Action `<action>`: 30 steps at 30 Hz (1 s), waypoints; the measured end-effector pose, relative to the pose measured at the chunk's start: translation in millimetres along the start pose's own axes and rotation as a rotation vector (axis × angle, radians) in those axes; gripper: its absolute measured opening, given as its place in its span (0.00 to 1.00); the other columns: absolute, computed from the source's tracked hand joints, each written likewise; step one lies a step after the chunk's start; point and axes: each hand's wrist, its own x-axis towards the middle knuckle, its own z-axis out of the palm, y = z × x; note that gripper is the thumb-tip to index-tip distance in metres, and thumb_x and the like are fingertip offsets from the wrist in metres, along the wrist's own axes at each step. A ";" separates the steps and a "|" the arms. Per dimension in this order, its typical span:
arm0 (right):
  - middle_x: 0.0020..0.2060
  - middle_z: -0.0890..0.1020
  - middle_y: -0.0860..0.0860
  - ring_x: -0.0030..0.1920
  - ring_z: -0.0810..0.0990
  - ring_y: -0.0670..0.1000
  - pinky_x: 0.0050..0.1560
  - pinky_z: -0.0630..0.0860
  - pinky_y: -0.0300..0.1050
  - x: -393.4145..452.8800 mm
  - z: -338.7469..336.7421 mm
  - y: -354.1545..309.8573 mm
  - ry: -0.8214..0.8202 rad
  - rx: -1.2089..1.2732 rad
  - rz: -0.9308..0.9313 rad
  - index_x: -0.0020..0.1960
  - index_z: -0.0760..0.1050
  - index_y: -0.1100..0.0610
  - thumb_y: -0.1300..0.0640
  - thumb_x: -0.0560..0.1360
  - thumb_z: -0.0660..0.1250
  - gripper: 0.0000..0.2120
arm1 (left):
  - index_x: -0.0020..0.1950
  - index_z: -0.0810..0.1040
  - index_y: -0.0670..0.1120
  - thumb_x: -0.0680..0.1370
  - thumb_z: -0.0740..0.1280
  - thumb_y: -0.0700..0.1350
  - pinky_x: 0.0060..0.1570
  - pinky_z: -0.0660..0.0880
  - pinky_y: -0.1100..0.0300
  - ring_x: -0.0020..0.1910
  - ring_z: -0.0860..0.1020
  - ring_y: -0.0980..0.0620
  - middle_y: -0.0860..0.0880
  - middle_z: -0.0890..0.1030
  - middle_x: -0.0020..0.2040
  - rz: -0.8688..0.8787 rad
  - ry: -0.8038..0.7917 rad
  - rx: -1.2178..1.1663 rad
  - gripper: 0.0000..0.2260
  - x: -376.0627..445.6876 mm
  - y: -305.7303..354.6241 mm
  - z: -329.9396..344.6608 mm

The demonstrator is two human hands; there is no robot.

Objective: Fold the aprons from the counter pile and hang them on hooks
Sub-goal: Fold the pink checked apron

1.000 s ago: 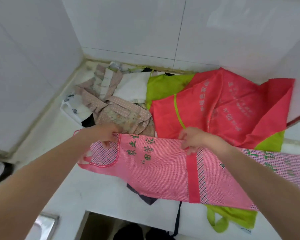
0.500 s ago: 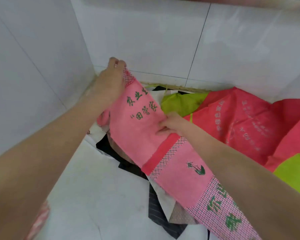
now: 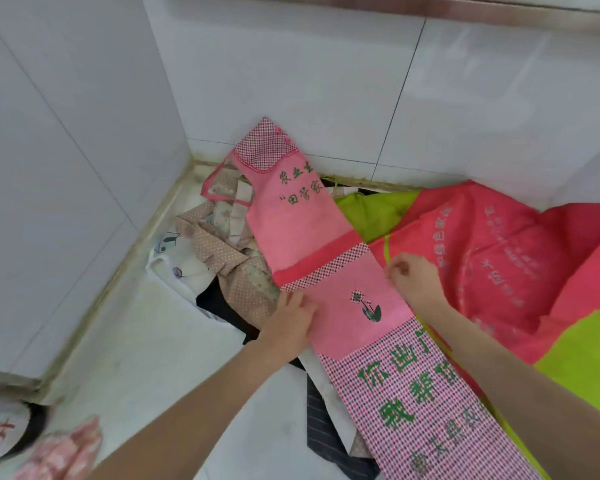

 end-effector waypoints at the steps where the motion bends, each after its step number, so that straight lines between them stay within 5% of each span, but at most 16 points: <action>1: 0.43 0.81 0.54 0.42 0.79 0.52 0.44 0.71 0.39 -9.0 -7.3 19.6 -0.028 -0.079 0.025 0.49 0.78 0.62 0.67 0.76 0.62 0.07 | 0.68 0.66 0.43 0.78 0.60 0.39 0.66 0.66 0.52 0.68 0.59 0.44 0.45 0.60 0.69 -0.045 0.046 -0.053 0.18 -2.2 2.5 3.0; 5: 0.41 0.80 0.58 0.42 0.80 0.56 0.42 0.75 0.45 -24.1 -22.1 83.9 -0.196 -0.060 0.223 0.42 0.74 0.59 0.65 0.75 0.65 0.05 | 0.65 0.64 0.38 0.77 0.61 0.36 0.61 0.66 0.53 0.62 0.67 0.42 0.41 0.66 0.64 -0.332 0.149 -0.455 0.17 -5.1 10.9 12.2; 9: 0.36 0.77 0.56 0.34 0.75 0.50 0.26 0.74 0.34 -45.5 -27.9 108.4 -0.382 0.265 0.429 0.44 0.74 0.62 0.63 0.78 0.63 0.04 | 0.60 0.66 0.37 0.76 0.63 0.35 0.54 0.73 0.50 0.55 0.74 0.42 0.39 0.71 0.57 -0.471 0.264 -0.808 0.13 -13.4 24.3 25.0; 14: 0.35 0.75 0.55 0.35 0.72 0.48 0.33 0.70 0.35 -75.5 -39.4 126.4 -0.378 0.350 0.330 0.44 0.75 0.60 0.64 0.76 0.65 0.03 | 0.62 0.64 0.35 0.80 0.58 0.36 0.48 0.71 0.55 0.51 0.77 0.42 0.41 0.76 0.51 -0.541 0.418 -0.925 0.11 -38.5 55.1 32.2; 18: 0.39 0.80 0.53 0.43 0.78 0.51 0.39 0.70 0.41 -104.7 -48.1 151.1 -0.371 0.174 0.158 0.46 0.76 0.59 0.57 0.72 0.72 0.07 | 0.63 0.66 0.38 0.82 0.56 0.41 0.50 0.72 0.54 0.53 0.76 0.42 0.44 0.75 0.52 -0.655 0.453 -0.938 0.11 -66.0 95.3 54.4; 22: 0.28 0.75 0.51 0.31 0.74 0.50 0.30 0.65 0.41 -130.2 -52.0 170.5 -0.393 0.113 0.157 0.34 0.73 0.58 0.56 0.69 0.75 0.13 | 0.59 0.68 0.41 0.83 0.53 0.43 0.47 0.72 0.55 0.47 0.74 0.47 0.45 0.75 0.51 -0.727 0.522 -0.956 0.09 -89.5 137.4 80.0; 24: 0.30 0.79 0.51 0.28 0.78 0.48 0.26 0.71 0.36 -144.9 -52.6 173.6 -0.498 0.311 0.270 0.36 0.77 0.61 0.63 0.70 0.73 0.07 | 0.59 0.70 0.39 0.83 0.52 0.43 0.45 0.70 0.56 0.47 0.74 0.47 0.44 0.75 0.50 -0.729 0.465 -1.003 0.11 -101.6 156.5 91.8; 27: 0.35 0.83 0.57 0.32 0.82 0.52 0.32 0.78 0.41 -155.8 -49.8 170.1 -0.649 0.694 0.480 0.41 0.77 0.66 0.68 0.72 0.69 0.01 | 0.57 0.73 0.39 0.83 0.51 0.44 0.47 0.69 0.56 0.49 0.74 0.48 0.44 0.76 0.52 -0.741 0.384 -1.062 0.14 -114.2 171.8 102.0; 30: 0.42 0.81 0.60 0.40 0.80 0.56 0.37 0.79 0.47 -159.1 -47.9 168.8 -0.739 0.799 0.582 0.46 0.76 0.69 0.69 0.74 0.66 0.03 | 0.63 0.72 0.42 0.83 0.51 0.45 0.54 0.72 0.51 0.54 0.76 0.45 0.45 0.78 0.57 -0.766 0.355 -1.435 0.15 -124.9 175.0 107.1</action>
